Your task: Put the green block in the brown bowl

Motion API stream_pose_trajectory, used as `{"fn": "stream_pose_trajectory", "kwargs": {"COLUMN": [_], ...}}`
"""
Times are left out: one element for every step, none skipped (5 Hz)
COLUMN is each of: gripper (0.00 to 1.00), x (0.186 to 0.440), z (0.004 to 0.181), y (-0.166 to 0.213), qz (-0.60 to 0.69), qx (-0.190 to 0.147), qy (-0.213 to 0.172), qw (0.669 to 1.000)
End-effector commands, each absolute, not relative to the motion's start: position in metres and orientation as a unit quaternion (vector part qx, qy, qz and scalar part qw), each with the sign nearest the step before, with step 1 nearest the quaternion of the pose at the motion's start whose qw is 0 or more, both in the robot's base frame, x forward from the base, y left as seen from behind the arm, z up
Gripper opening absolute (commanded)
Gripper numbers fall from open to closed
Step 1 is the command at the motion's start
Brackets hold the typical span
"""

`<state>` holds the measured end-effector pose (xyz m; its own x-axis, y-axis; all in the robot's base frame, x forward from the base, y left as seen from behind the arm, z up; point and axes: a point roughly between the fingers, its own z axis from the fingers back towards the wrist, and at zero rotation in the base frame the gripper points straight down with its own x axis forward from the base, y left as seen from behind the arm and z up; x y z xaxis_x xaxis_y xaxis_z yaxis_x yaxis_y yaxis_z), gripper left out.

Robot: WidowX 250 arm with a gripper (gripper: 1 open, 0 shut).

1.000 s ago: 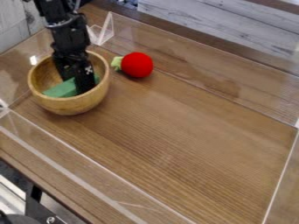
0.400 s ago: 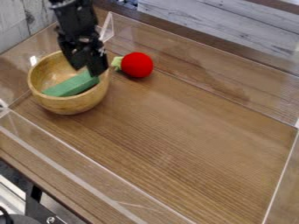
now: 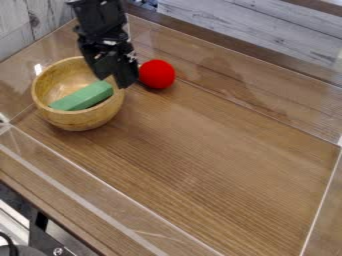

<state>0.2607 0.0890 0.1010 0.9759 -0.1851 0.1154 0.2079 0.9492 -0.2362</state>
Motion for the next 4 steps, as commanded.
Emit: {"fn": "stream_pose_trajectory", "kwargs": {"gripper": [1.0,1.0,1.0,1.0], "x": [0.271,0.281,0.289,0.295], "z": [0.122,0.125,0.134,0.145], "y": [0.077,0.063,0.054,0.044], "qz": [-0.091,-0.082,-0.055,-0.034], "qx": [-0.115,-0.115,-0.112,-0.107], "qy": [-0.072,-0.075,-0.082,-0.092], "qw": [0.987,0.987,0.989,0.989]}}
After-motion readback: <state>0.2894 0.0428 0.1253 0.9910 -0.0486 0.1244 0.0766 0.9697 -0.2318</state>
